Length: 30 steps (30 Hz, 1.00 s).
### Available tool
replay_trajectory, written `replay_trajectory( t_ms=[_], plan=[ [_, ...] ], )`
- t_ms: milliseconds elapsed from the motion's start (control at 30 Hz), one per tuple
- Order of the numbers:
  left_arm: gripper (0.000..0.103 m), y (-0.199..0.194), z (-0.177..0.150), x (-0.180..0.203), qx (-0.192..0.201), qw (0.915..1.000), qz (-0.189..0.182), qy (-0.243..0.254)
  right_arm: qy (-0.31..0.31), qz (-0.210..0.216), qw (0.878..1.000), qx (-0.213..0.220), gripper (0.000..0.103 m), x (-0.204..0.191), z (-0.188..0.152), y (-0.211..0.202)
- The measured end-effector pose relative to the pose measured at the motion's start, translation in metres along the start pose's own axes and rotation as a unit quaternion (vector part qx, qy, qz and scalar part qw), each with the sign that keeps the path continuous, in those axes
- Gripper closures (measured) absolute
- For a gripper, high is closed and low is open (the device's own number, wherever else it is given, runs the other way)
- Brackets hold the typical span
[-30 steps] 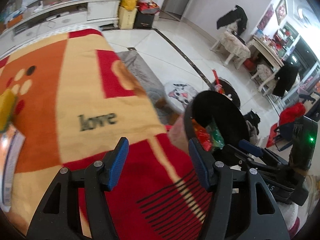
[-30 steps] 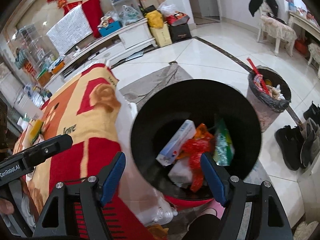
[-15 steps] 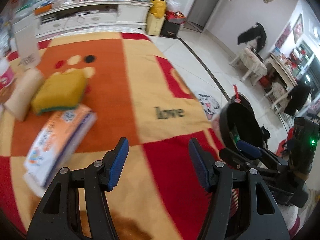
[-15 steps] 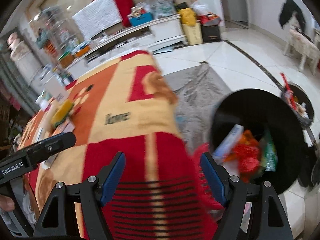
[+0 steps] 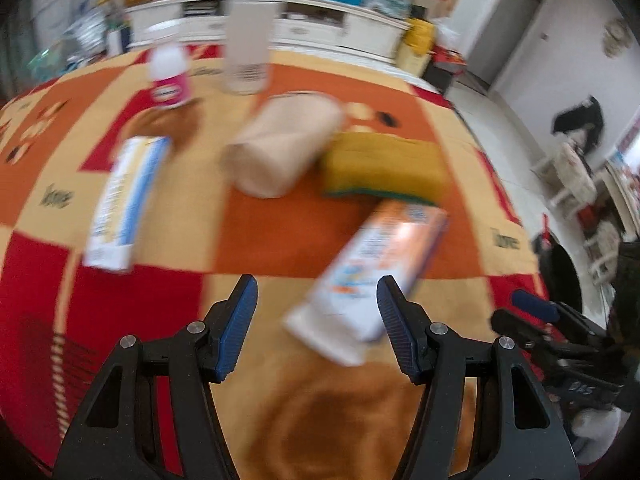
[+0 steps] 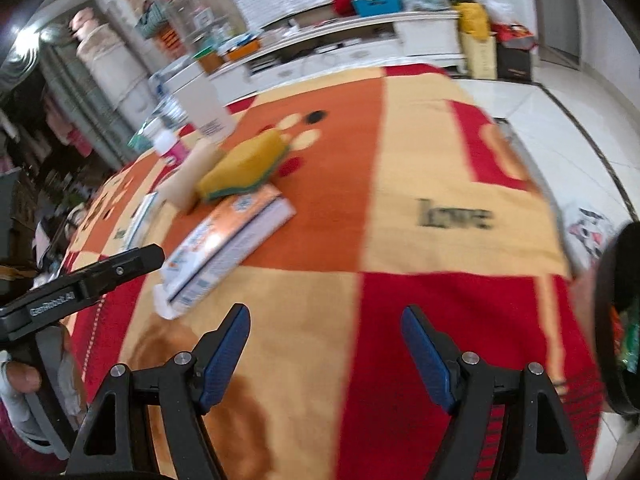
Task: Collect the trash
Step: 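Return both tools from the bin to the table, then grasp the blue-yellow striped medicine box with the left gripper while the right grasps the orange-printed box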
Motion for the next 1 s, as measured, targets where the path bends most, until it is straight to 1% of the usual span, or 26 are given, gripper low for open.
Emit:
replay_trajectory(
  t_ms=[100, 167, 233, 300, 333, 400, 500, 533, 600, 633, 667, 800, 867, 1000],
  plan=[
    [0.042, -0.004, -0.002, -0.038, 0.004, 0.9995, 0.016, -0.027, -0.006, 0.005, 1.0, -0.006, 0.022, -0.023, 0.012, 0.015],
    [0.042, -0.009, -0.004, -0.053, 0.008, 0.9989, 0.021, -0.04, -0.007, 0.005, 1.0, -0.009, 0.022, -0.04, 0.022, 0.025],
    [0.042, -0.012, -0.004, -0.073, 0.012, 0.998, 0.026, -0.057, -0.005, 0.001, 1.0, -0.007, 0.021, -0.053, 0.03, 0.032],
    [0.042, -0.016, -0.004, -0.088, 0.015, 0.9969, 0.028, -0.072, 0.002, -0.008, 1.0, 0.0, 0.017, -0.067, 0.039, 0.041],
    [0.042, -0.017, -0.003, -0.092, 0.016, 0.9964, 0.028, -0.078, 0.008, -0.016, 1.0, 0.004, 0.016, -0.073, 0.045, 0.046],
    [0.042, -0.019, -0.002, -0.103, 0.017, 0.9955, 0.028, -0.089, 0.013, -0.046, 0.999, 0.01, 0.015, -0.082, 0.053, 0.054],
    [0.042, -0.02, 0.0, -0.114, 0.019, 0.9944, 0.03, -0.099, 0.003, -0.095, 0.995, 0.014, 0.014, -0.094, 0.062, 0.067],
    [0.042, -0.019, 0.003, -0.118, 0.019, 0.994, 0.03, -0.103, -0.007, -0.122, 0.992, 0.014, 0.014, -0.097, 0.064, 0.073],
    [0.042, -0.017, 0.007, -0.122, 0.018, 0.9937, 0.03, -0.106, -0.018, -0.146, 0.989, 0.001, 0.014, -0.096, 0.065, 0.083],
    [0.042, -0.015, 0.01, -0.125, 0.019, 0.9936, 0.03, -0.107, -0.019, -0.143, 0.99, -0.009, 0.014, -0.092, 0.064, 0.085],
    [0.042, -0.014, 0.011, -0.127, 0.02, 0.9936, 0.031, -0.107, -0.016, -0.127, 0.992, -0.016, 0.014, -0.086, 0.061, 0.084],
    [0.042, -0.004, 0.025, -0.132, 0.019, 0.9941, 0.038, -0.1, -0.015, -0.116, 0.993, -0.03, 0.014, -0.061, 0.051, 0.067],
    [0.042, 0.006, 0.035, -0.133, 0.017, 0.9942, 0.048, -0.094, -0.005, -0.081, 0.996, -0.04, 0.014, -0.046, 0.047, 0.061],
    [0.042, 0.02, 0.049, -0.131, 0.009, 0.9945, 0.063, -0.083, -0.002, -0.051, 0.998, -0.03, 0.014, -0.04, 0.043, 0.055]
  ],
)
Point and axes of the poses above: each gripper's, at about its wrist camera, not at the fingertips, and y roughly the way its jaws point, x to its right, z to its top, the point moved 1 cm from there along y, roughly the way its jaws point, and after that the axes turned 12 degrees about -x, right-handed, at the moved point
